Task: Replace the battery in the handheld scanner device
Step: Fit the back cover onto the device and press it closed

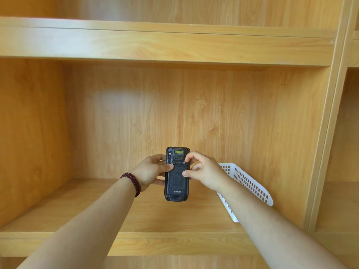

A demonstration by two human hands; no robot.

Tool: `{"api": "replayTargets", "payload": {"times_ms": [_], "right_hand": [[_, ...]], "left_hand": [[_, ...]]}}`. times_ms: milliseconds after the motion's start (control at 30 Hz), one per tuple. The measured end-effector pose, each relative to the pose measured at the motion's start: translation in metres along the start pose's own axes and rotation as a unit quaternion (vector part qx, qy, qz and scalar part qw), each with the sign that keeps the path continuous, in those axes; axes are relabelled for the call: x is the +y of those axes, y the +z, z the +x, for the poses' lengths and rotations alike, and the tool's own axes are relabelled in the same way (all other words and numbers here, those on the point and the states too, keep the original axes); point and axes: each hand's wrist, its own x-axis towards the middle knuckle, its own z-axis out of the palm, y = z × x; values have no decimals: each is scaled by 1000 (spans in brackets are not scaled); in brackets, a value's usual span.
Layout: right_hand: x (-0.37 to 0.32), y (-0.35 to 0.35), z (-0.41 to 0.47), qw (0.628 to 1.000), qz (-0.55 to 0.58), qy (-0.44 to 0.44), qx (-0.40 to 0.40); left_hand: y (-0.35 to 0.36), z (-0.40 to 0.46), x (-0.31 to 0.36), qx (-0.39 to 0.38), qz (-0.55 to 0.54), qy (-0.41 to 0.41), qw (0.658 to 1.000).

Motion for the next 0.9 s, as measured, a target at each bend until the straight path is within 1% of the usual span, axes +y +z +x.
{"api": "replayTargets", "payload": {"times_ms": [133,400,633,700,800,900], "right_hand": [[2,-1,0,1000,6,9,11],[4,9,1,997,35,33,58],[8,14,7,995,69,41,63],[10,17,6,992,100,37,70],[12,26,5,977,195,43,77],[13,30,6,969,232,56,71]], "left_hand": [[3,1,-3,5,-13,3,1000],[5,6,-3,24,-8,0,1000],[4,9,-6,29,-12,-1,1000],[3,9,-6,24,-22,2,999],[2,10,-6,15,-45,6,999],[3,10,-5,1,-45,-1,999]]}}
